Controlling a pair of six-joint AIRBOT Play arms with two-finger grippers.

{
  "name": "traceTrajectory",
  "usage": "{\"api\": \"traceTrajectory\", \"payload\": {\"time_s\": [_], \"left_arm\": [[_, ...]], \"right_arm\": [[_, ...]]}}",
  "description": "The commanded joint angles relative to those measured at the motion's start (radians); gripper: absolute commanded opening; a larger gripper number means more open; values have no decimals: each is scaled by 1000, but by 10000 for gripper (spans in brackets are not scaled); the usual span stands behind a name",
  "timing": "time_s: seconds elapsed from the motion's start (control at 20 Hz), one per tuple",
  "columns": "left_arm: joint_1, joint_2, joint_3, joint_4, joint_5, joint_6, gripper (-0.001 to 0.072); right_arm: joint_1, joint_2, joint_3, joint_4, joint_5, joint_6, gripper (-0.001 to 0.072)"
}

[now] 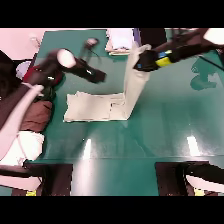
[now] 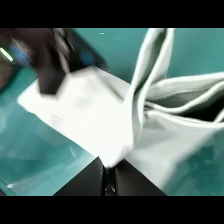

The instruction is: Fold the shirts.

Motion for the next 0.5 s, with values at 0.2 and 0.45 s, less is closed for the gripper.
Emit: {"api": "traceTrajectory", "payload": {"time_s": [0.2,0.45], "left_arm": [[296,355,2,248,-88,0,27],[345,420,5,251,-157,1,27]], "right_arm": [[368,-362,103,56,-434,56,34],[444,-592,329,87,-429,-19,390]]}}
